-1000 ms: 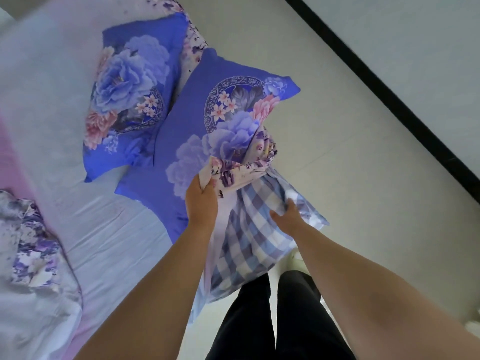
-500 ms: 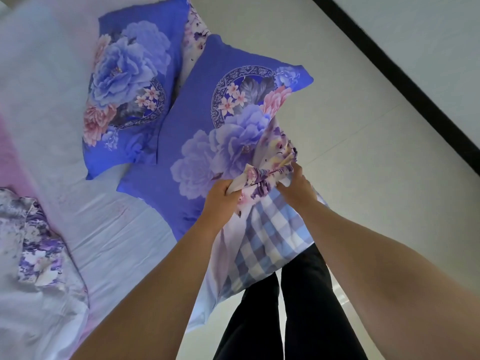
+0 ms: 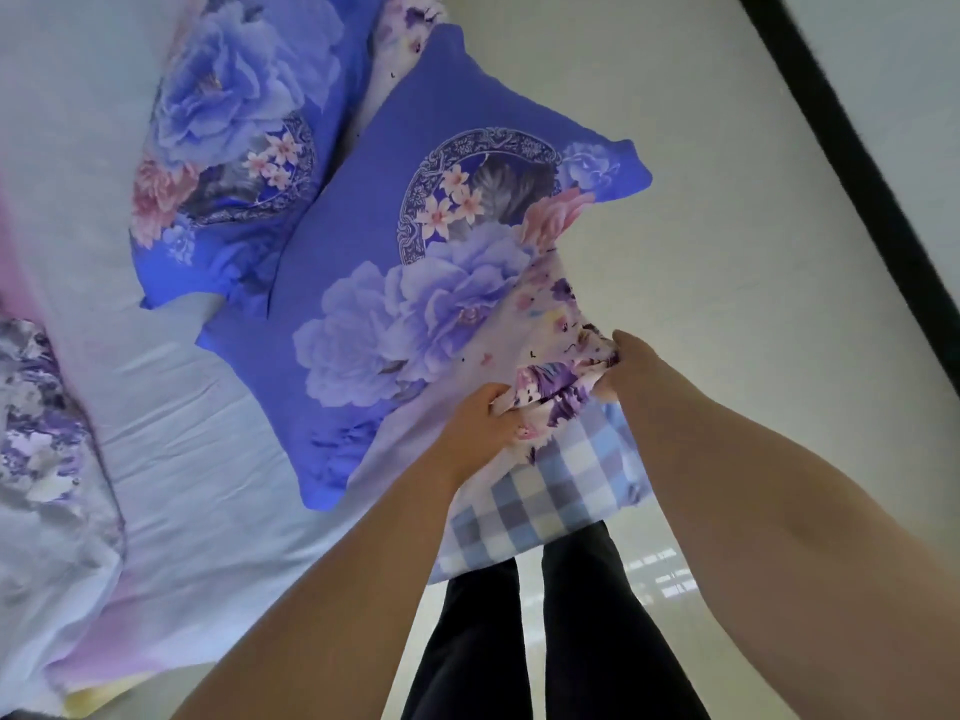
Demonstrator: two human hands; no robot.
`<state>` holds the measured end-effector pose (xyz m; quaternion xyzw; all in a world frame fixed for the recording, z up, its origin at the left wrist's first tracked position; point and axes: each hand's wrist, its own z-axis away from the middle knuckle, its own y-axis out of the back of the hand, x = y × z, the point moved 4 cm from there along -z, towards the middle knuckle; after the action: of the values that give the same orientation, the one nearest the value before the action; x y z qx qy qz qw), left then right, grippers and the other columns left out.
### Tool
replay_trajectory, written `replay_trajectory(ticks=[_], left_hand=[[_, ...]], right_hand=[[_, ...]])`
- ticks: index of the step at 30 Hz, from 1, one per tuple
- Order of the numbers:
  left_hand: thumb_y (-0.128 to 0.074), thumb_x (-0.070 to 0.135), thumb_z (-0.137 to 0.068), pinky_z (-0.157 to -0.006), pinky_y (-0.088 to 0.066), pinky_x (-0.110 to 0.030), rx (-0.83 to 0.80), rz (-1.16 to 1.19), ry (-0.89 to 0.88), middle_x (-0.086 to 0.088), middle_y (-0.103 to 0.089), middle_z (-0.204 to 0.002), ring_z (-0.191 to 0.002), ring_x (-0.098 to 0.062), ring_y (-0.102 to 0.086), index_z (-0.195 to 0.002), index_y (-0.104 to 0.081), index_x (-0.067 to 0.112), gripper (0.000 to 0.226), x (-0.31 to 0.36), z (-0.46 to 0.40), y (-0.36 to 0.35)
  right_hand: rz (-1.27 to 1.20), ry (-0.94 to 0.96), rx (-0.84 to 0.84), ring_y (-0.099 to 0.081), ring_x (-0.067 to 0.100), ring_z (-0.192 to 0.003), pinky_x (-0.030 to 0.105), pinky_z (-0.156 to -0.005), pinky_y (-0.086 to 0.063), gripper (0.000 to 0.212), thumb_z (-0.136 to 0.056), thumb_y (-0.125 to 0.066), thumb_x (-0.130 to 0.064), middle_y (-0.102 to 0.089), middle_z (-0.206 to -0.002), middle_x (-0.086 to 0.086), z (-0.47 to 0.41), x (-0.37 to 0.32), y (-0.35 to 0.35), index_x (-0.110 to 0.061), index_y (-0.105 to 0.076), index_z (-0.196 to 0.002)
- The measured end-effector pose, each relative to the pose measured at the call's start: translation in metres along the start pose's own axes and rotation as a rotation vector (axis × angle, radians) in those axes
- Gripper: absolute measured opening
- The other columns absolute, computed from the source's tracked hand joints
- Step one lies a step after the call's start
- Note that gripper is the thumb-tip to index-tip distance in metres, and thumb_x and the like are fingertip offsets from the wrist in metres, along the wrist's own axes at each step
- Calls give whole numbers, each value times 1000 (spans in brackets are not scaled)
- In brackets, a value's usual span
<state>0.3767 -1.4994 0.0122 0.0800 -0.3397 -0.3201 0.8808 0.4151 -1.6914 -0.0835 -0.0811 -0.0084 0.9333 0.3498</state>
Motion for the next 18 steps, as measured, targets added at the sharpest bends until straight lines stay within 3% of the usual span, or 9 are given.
replay_trajectory(ticks=[2, 3, 4, 5, 7, 10, 14, 16, 18], left_hand=[[-54, 24, -92, -63, -38, -14, 23, -65, 2, 6, -61, -88, -81, -12, -55, -101, -60, 19, 11, 2, -8, -8], [-53, 27, -93, -65, -39, -20, 29, -125, -2, 3, -63, -87, -83, -16, -56, -96, -61, 19, 12, 3, -12, -11], [-52, 31, -94, -68, -40, -27, 40, -187, 7, -2, -64, -88, -84, -21, -57, -92, -61, 17, 17, 2, -16, -14], [-50, 35, -95, -70, -40, -31, 70, -255, 28, -6, -64, -88, -85, -25, -57, -87, -61, 15, 24, 1, -20, -15], [-46, 43, -95, -73, -43, -34, 190, -360, 51, -8, -65, -88, -85, -28, -57, -83, -60, 18, 31, 5, -27, -11], [-43, 37, -96, -69, -42, -30, 369, -366, 99, -7, -64, -89, -86, -29, -59, -90, -60, 18, 26, 15, -27, 2], [-36, 20, -95, -69, -37, -34, 815, 35, 308, -19, -62, -99, -93, -37, -59, -110, -50, 7, 24, -3, -13, 44], [-34, 21, -92, -73, -39, -35, 1070, 345, 415, -21, -63, -109, -98, -39, -59, -115, -48, 4, 32, -15, 5, 72], [-36, 6, -89, -75, -36, -29, 1281, 500, 382, -19, -61, -109, -95, -34, -56, -114, -50, 2, 29, -15, 26, 100]], right_hand=[[370, 167, -12, -59, 21, -68, 22, -51, -50, 26, -99, -40, -15, -66, -80, 4, -10, -28, -4, -11, -54, -121], [540, 270, 30, -60, 23, -76, 23, -58, -52, 30, -98, -43, -18, -64, -90, 6, -8, -42, -7, -11, -52, -125], [660, 409, 140, -59, 25, -77, 27, -62, -49, 23, -97, -47, -20, -62, -87, 6, -6, -57, -11, -13, -57, -116], [600, 549, 221, -55, 24, -74, 30, -61, -44, 12, -95, -50, -22, -59, -75, 4, -1, -74, -15, -16, -60, -97], [424, 687, 257, -44, 21, -66, 31, -58, -35, 21, -92, -52, -20, -47, -59, 0, 7, -100, -29, -17, -52, -72], [450, 726, 83, -45, 17, -58, 31, -57, -38, 24, -91, -52, -21, -51, -63, 1, 23, -116, -78, -18, -51, -67], [527, 698, -55, -61, 23, -73, 32, -63, -54, 13, -95, -48, -21, -64, -87, 9, 52, -80, -123, -17, -57, -87], [816, 601, -69, -61, 30, -77, 42, -71, -57, 14, -95, -50, -21, -62, -88, 12, 52, -39, -116, -10, -56, -89], [1148, 452, -148, -61, 30, -75, 40, -67, -57, 20, -92, -56, -24, -62, -88, 14, 57, 9, -103, -5, -59, -93]])
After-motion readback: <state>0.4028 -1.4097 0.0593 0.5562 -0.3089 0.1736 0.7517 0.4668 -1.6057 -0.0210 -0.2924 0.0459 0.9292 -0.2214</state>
